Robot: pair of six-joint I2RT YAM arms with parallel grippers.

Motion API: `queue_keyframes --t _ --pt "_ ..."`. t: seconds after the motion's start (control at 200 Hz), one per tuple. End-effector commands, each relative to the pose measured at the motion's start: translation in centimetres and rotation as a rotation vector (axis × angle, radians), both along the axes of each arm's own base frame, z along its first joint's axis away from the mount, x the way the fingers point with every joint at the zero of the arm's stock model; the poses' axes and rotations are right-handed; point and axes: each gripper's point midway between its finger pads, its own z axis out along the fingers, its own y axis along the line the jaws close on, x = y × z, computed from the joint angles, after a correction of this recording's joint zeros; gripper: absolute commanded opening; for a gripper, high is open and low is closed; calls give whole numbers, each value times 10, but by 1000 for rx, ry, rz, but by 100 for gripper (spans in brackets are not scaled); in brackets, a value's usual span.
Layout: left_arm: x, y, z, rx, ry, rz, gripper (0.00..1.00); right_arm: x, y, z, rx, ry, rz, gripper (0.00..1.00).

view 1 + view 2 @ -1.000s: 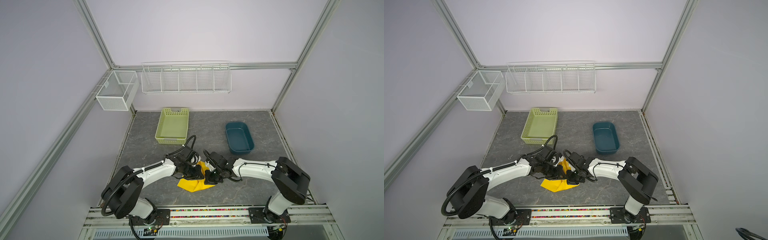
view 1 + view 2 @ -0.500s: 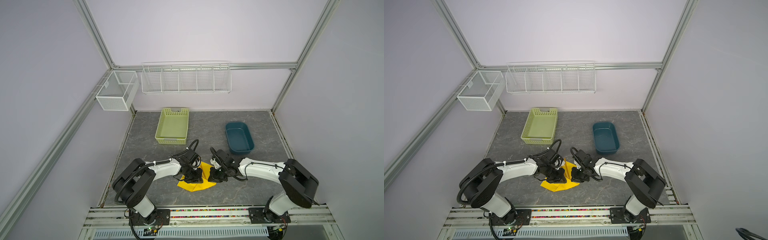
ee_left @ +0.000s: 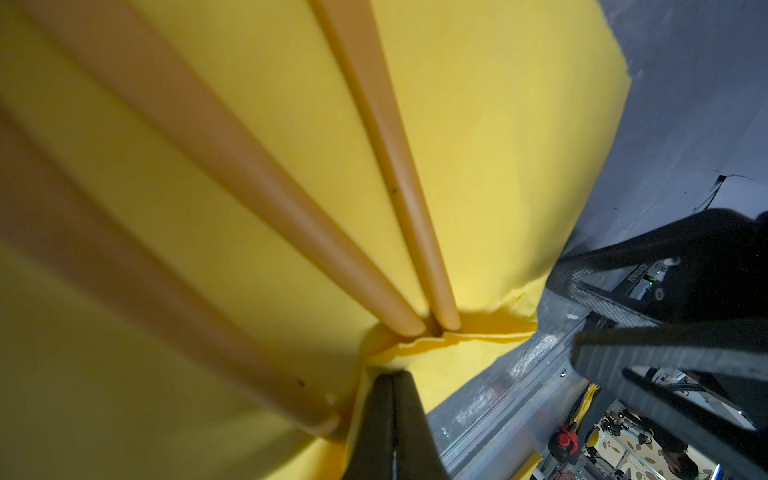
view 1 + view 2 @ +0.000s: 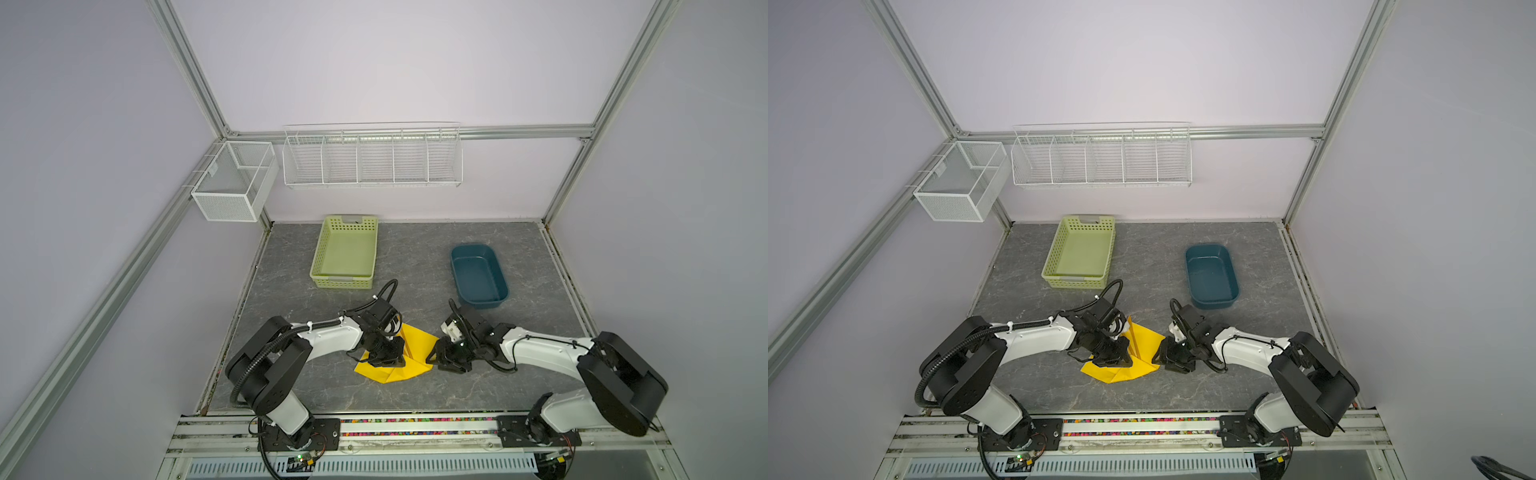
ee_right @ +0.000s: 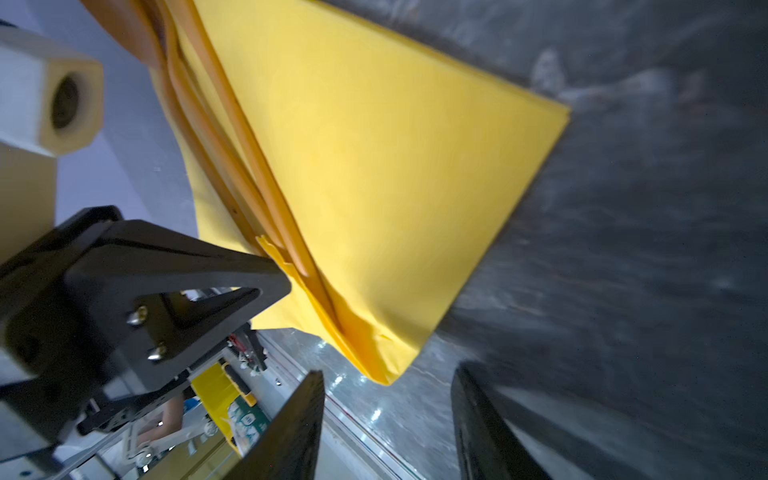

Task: Place the utensils on the paper napkin and roll it up

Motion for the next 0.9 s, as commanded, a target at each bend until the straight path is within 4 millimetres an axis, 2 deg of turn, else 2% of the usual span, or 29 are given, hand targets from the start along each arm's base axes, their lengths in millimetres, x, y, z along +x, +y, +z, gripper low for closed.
queue_keyframes --t 0.0,0.225,0.415,0.6,0.74,0.825,0.895 --pt "-1 9 -9 67 9 -1 7 2 6 -14 56 49 -61 53" --pt "-2 11 -10 75 7 -4 7 28 7 -19 103 -7 -105 53" --pt "-3 12 -11 79 9 -2 6 51 4 -15 163 -46 -121 53" --pt "-3 12 -11 83 10 0 6 66 19 -2 258 -81 -65 51" --pt "-3 13 -12 87 10 1 6 75 22 -2 260 -96 -41 51" --pt "-3 14 -13 89 11 3 6 85 19 -3 256 -107 -44 49" --pt "-3 14 -12 90 10 4 6 91 19 -2 262 -114 -33 42"
